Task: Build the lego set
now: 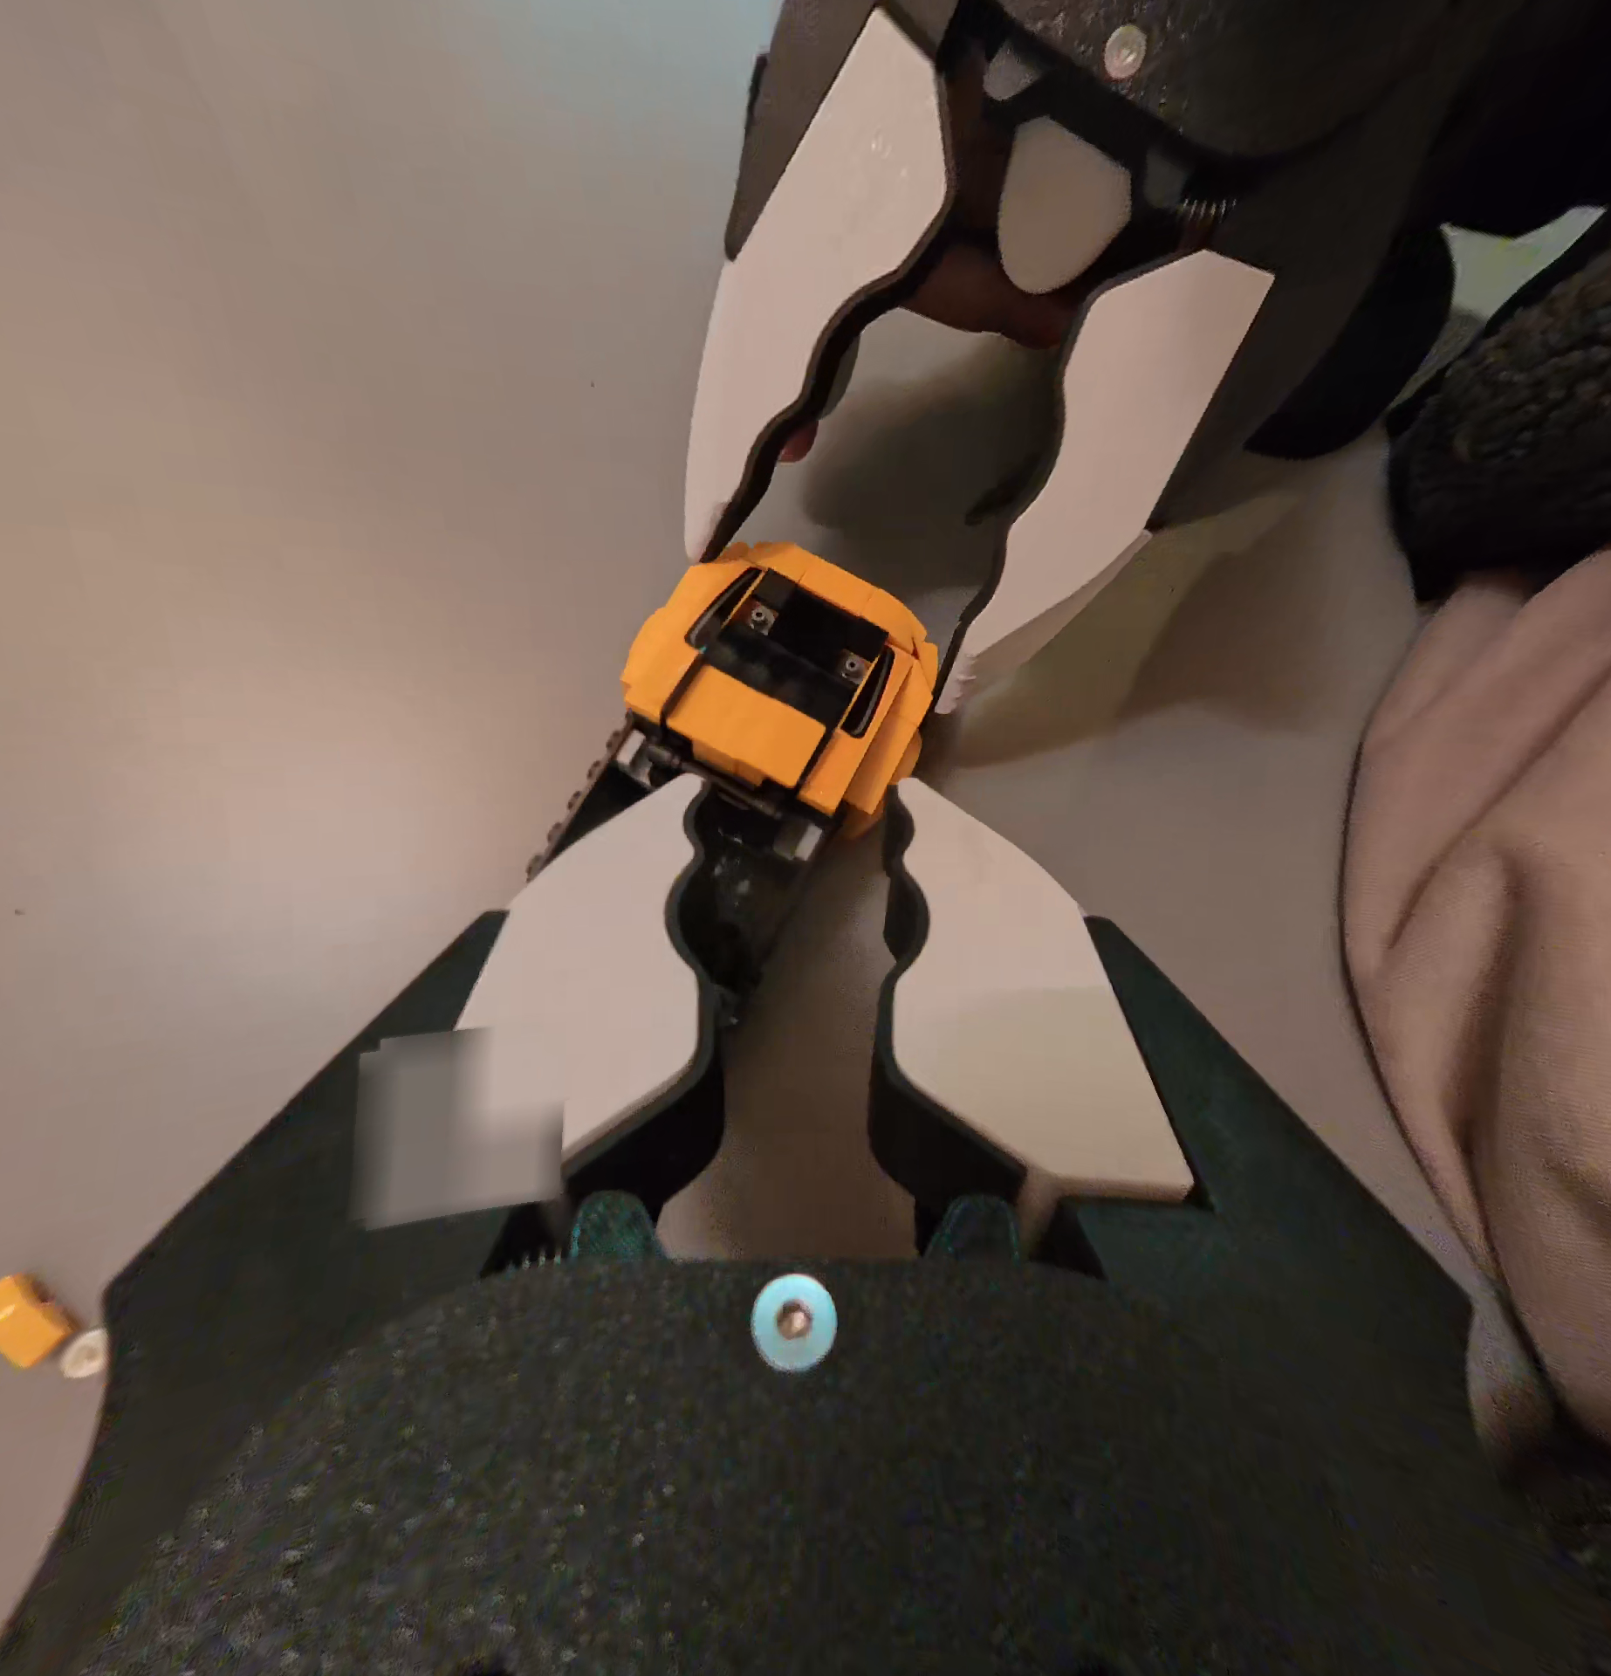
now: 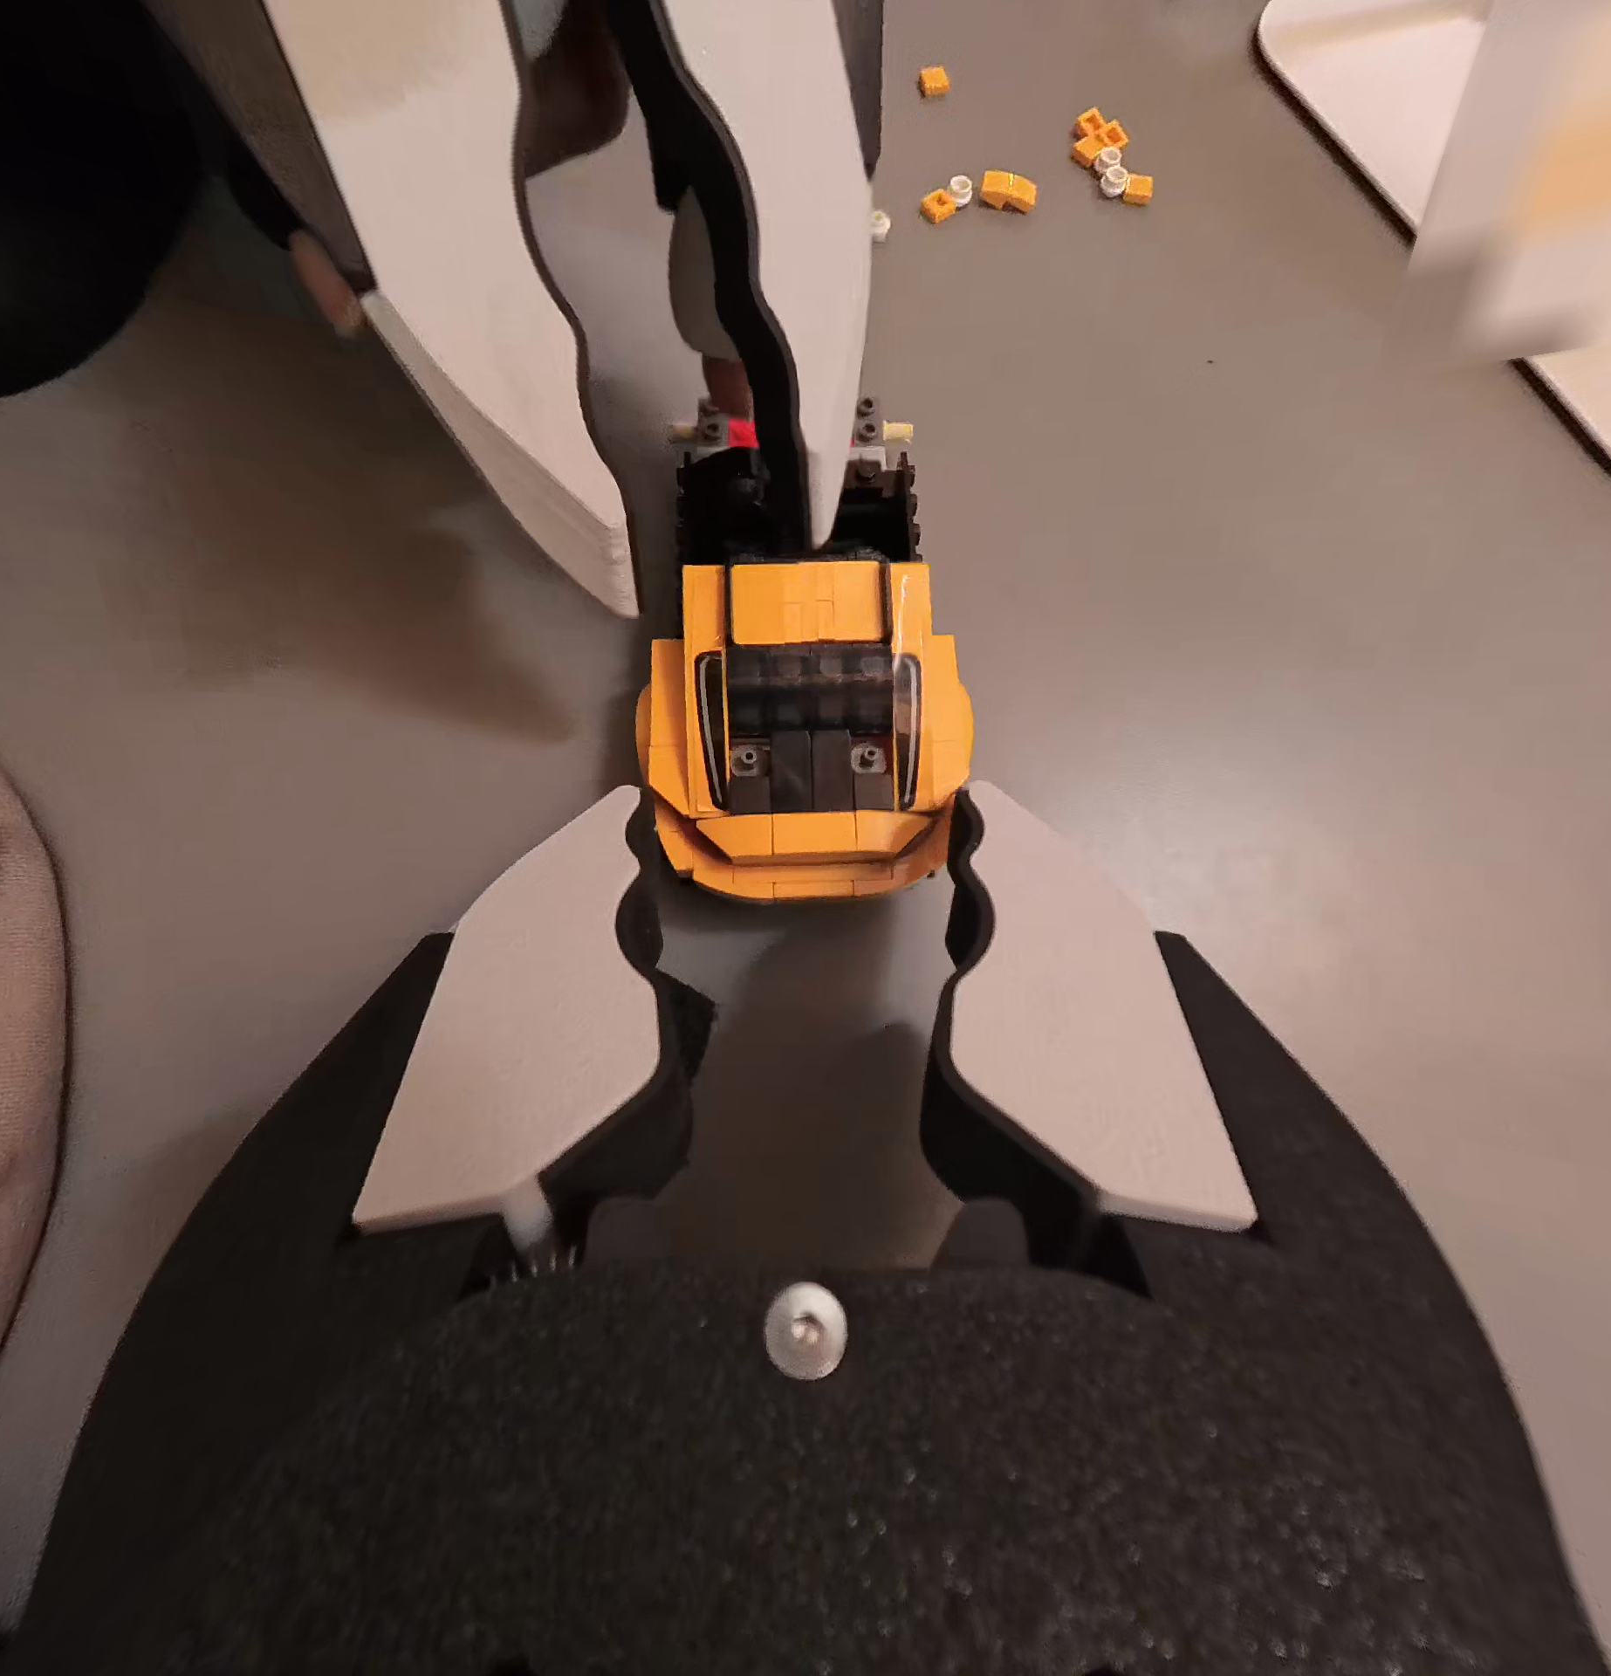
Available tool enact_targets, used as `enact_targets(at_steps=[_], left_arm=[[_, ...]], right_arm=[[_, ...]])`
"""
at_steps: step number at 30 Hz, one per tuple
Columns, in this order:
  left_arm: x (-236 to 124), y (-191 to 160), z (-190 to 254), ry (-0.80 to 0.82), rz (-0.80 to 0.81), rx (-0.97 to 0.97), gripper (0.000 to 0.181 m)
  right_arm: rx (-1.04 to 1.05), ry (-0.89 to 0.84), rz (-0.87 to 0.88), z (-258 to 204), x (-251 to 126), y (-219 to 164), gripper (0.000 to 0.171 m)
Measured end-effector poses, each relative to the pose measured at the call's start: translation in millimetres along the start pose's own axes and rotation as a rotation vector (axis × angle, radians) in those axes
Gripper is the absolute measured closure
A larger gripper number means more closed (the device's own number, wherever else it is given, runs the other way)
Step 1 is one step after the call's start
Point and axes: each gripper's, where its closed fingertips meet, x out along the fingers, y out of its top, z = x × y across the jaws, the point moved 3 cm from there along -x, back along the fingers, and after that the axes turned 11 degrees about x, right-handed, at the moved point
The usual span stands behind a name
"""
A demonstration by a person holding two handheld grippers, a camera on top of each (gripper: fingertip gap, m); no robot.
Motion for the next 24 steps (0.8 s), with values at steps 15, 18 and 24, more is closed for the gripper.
enact_targets(at_steps=[15,18,24], left_arm=[[1.1,5.7,0.6,0.052,-0.096,0.074,0.156],[1.0,6.8,1.1,0.054,-0.118,0.099,0.157],[-0.3,5.2,1.8,0.028,-0.127,0.045,0.157]], right_arm=[[0.011,0.000,0.050,-0.4,1.7,-1.4,0.110],[0.014,-0.002,0.051,-0.5,1.6,-1.6,0.110],[0.005,0.002,0.049,-1.8,1.5,-1.1,0.110]])
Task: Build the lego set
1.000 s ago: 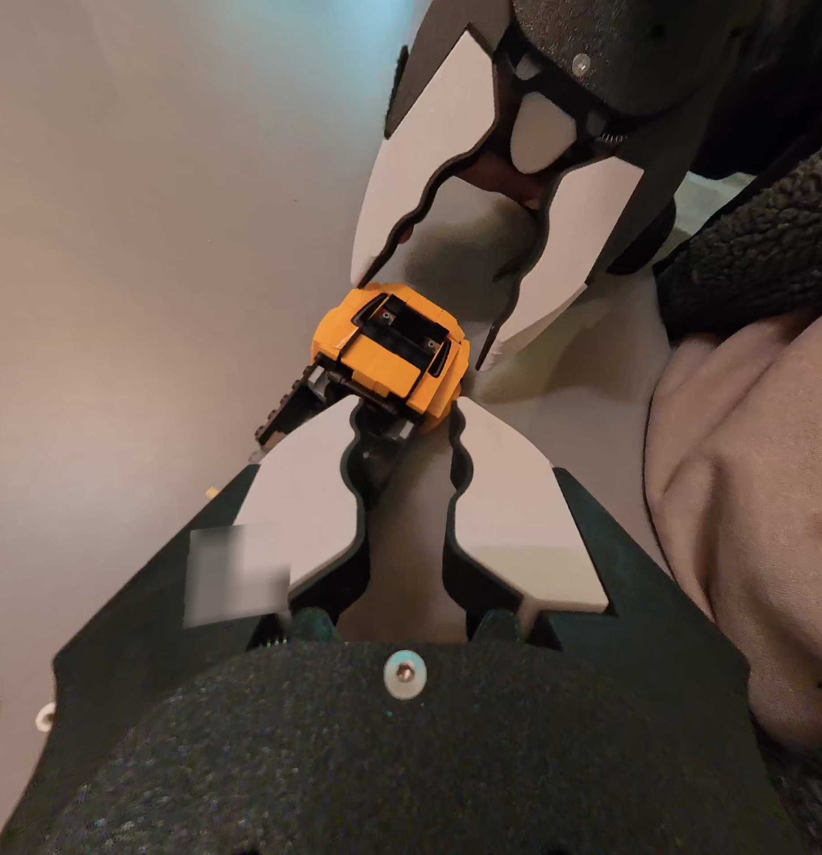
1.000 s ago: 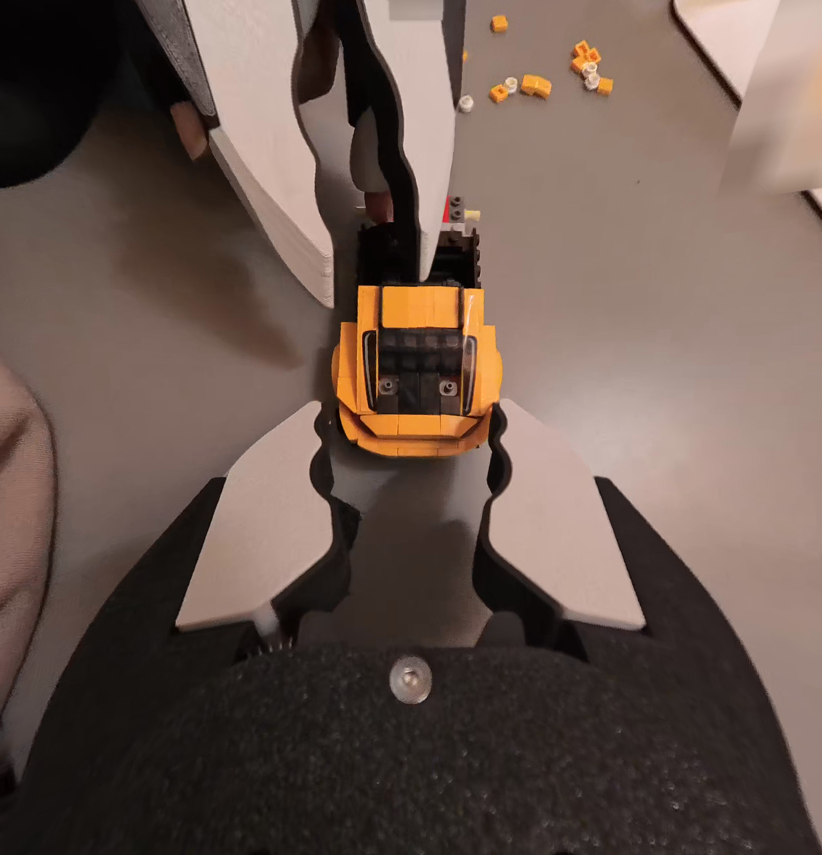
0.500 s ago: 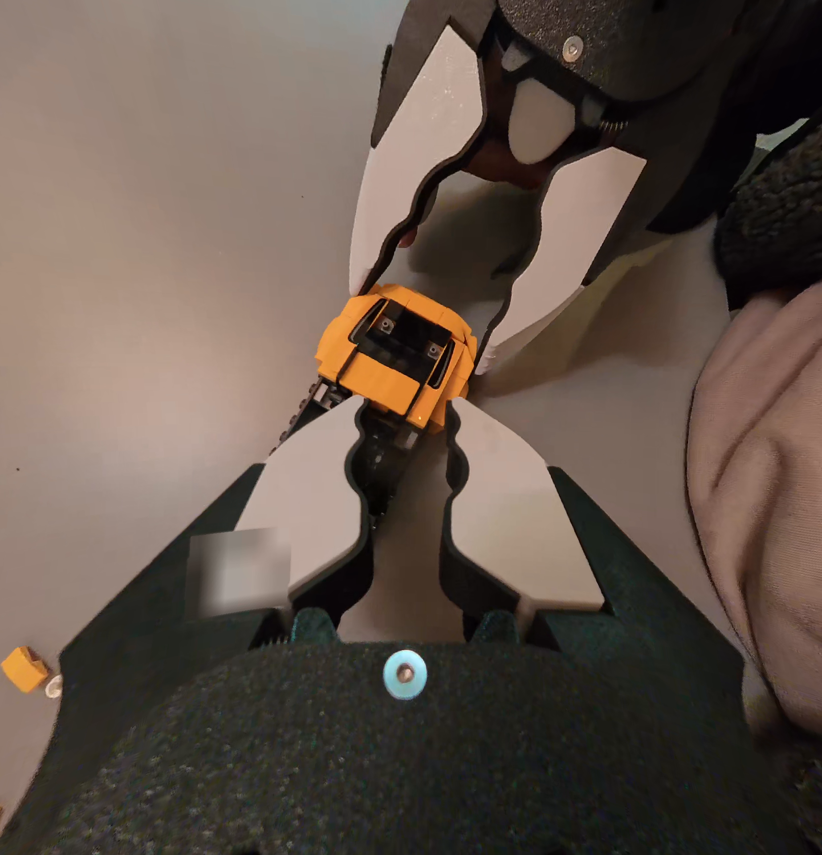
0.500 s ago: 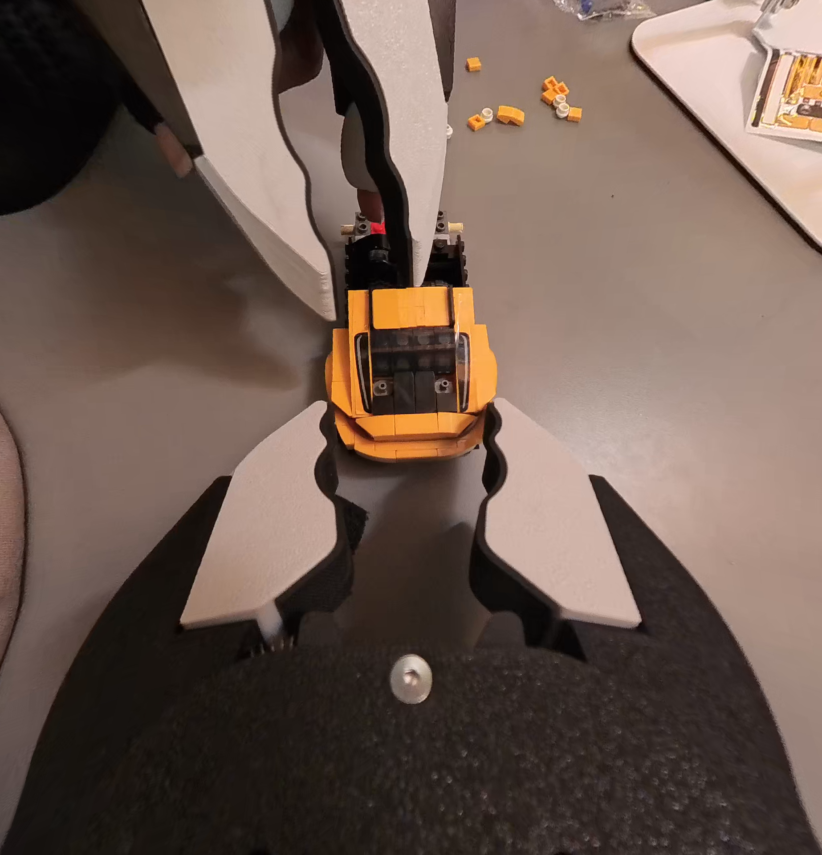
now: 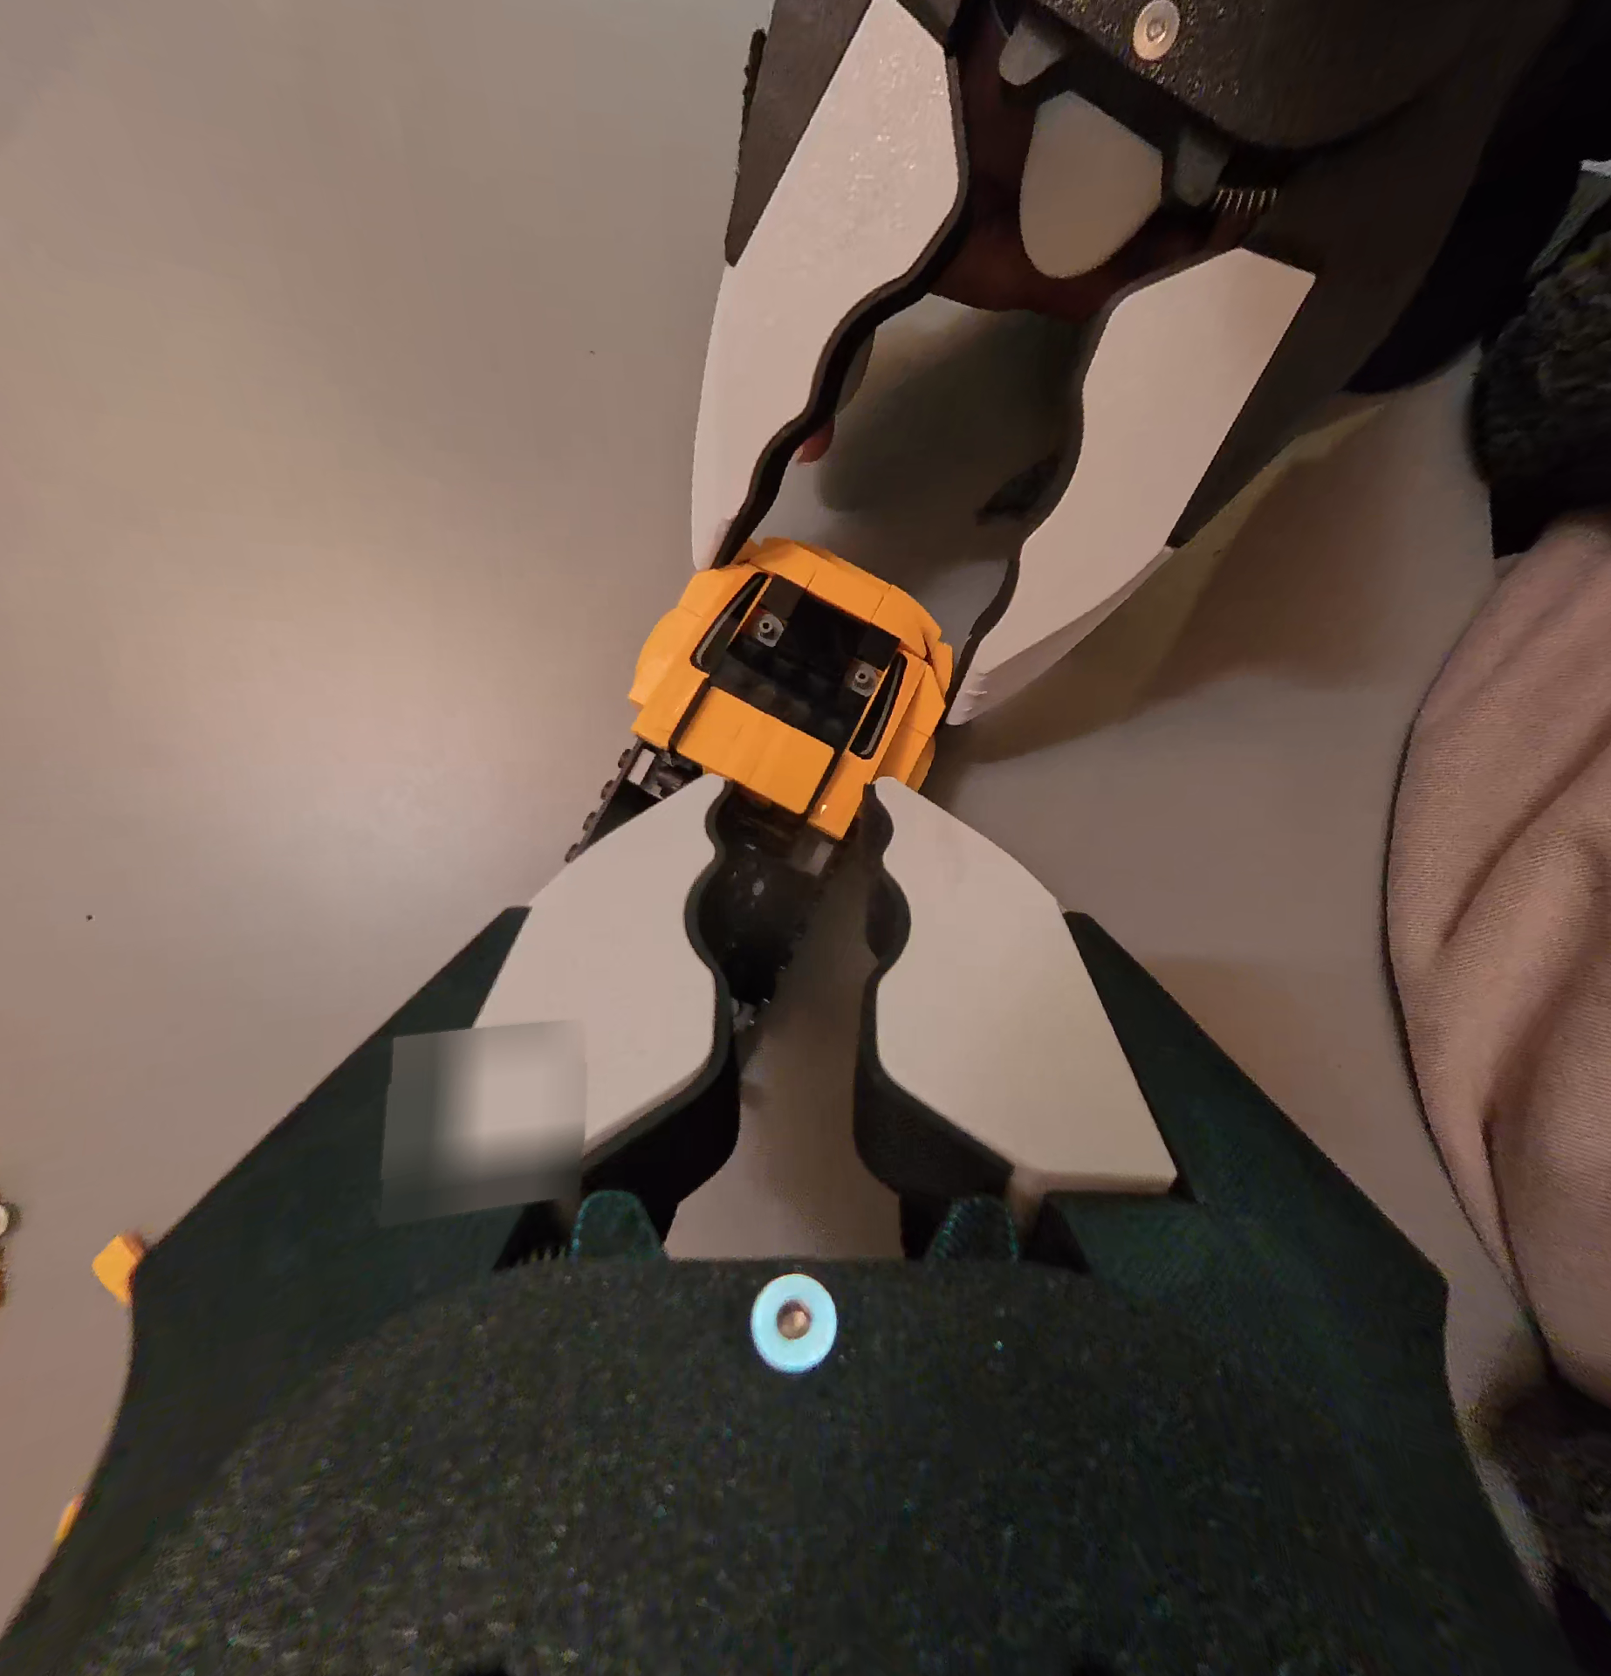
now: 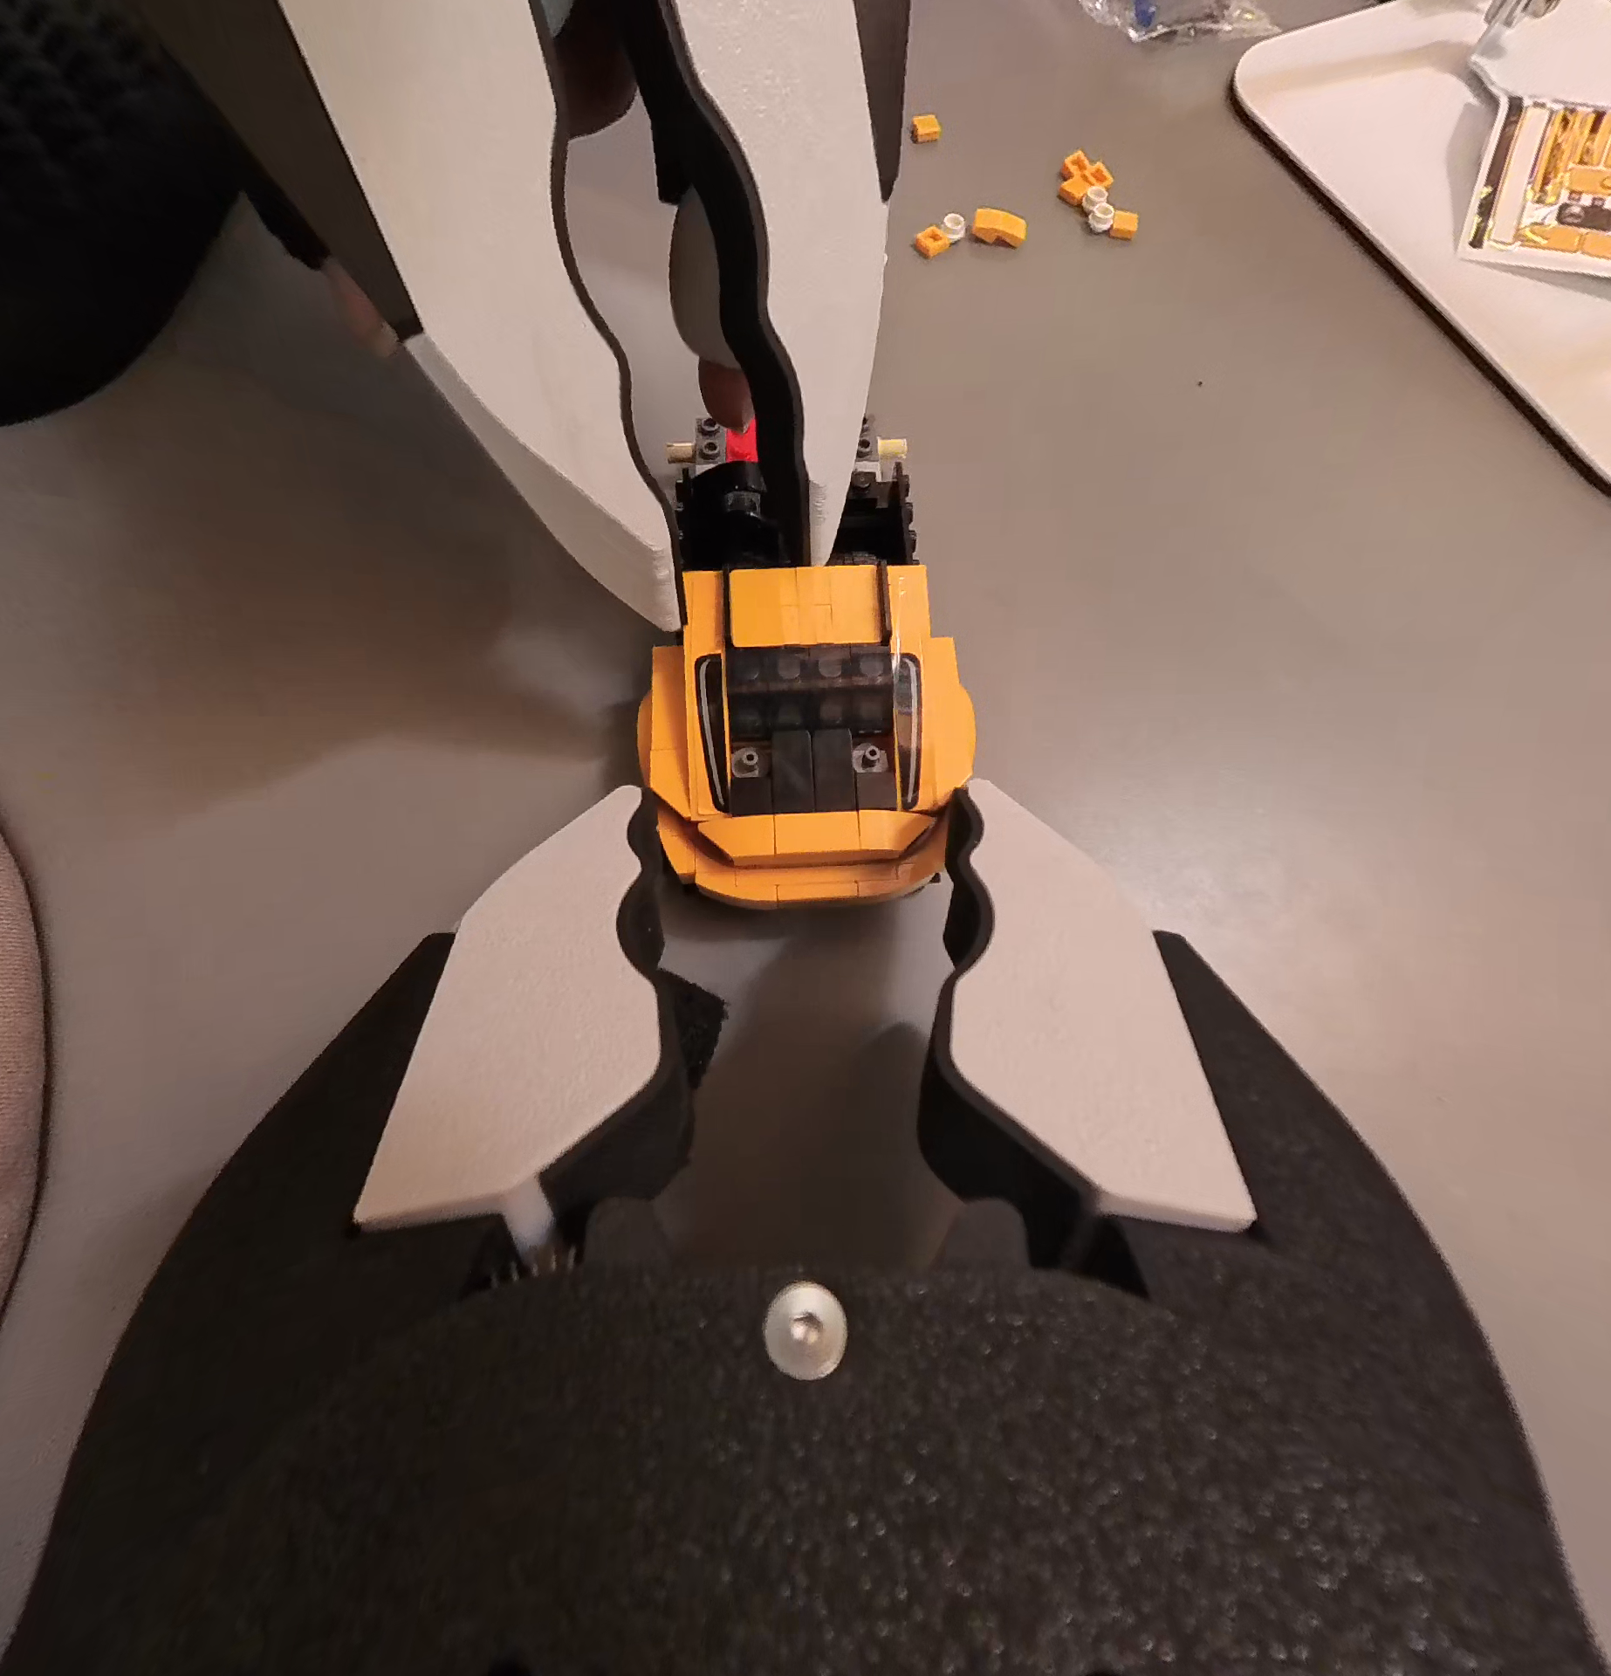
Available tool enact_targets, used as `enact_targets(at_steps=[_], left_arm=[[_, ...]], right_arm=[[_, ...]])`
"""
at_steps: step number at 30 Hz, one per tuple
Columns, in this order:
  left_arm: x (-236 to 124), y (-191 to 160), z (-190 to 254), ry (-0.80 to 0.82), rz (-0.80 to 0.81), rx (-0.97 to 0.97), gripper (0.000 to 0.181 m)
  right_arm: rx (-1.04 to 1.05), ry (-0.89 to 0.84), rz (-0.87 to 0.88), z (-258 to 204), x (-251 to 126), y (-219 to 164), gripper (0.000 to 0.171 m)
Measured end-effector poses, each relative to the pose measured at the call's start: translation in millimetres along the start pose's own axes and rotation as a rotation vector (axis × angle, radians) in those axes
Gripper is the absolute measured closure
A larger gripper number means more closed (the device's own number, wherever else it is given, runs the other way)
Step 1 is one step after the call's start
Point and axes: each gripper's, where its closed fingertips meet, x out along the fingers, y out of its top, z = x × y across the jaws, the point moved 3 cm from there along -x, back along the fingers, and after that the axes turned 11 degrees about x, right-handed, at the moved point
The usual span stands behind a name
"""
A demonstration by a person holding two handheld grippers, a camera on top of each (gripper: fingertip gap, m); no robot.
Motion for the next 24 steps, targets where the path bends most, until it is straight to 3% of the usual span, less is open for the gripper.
enact_targets(at_steps=[9,24], left_arm=[[-5.1,4.0,1.8,0.000,0.031,0.065,0.148],[-0.5,5.1,-2.0,0.015,-0.027,0.078,0.157]], right_arm=[[-0.007,0.012,0.008,-1.1,1.1,0.7,0.110],[-0.009,0.015,0.015,-0.7,0.1,0.2,0.110]])
